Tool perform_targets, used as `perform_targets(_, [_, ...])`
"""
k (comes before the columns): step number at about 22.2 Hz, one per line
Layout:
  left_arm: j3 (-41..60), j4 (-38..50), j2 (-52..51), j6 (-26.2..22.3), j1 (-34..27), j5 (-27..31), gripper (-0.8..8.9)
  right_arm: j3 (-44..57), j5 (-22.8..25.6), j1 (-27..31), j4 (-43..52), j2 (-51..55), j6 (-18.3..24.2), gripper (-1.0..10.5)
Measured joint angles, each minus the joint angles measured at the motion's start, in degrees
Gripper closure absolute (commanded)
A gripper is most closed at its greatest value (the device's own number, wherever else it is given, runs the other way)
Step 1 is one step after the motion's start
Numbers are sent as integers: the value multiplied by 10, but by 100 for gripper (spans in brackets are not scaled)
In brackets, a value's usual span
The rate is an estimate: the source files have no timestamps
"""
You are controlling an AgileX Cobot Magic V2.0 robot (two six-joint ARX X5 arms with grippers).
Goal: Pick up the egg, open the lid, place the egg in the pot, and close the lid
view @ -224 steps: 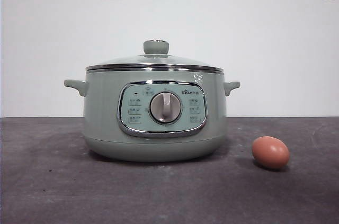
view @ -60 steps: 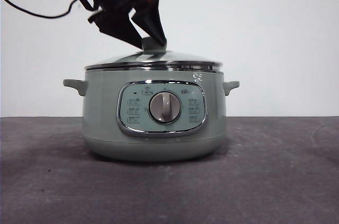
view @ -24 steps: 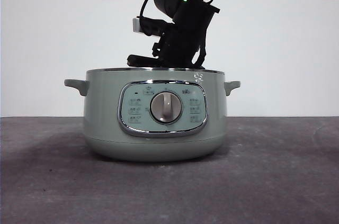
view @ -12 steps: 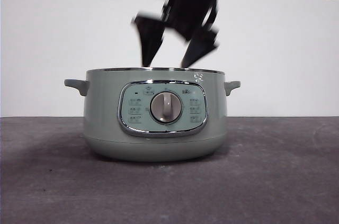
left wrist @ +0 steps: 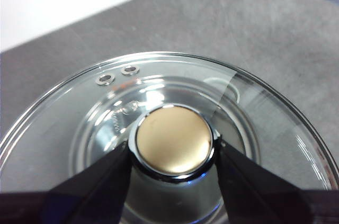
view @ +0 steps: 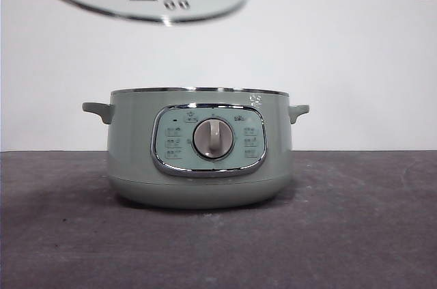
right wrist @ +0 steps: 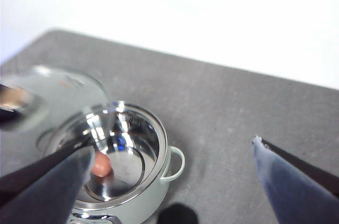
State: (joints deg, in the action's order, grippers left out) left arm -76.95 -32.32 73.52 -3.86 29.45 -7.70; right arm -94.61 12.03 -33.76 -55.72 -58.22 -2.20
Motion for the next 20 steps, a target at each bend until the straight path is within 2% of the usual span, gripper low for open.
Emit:
perform_targets(9, [0, 83, 120, 0, 1, 0, 822, 0, 0, 0, -59, 89, -17, 442])
perform_targets(20, [0, 126, 193, -6, 13, 1, 822, 0, 0, 0, -111, 93, -22, 443])
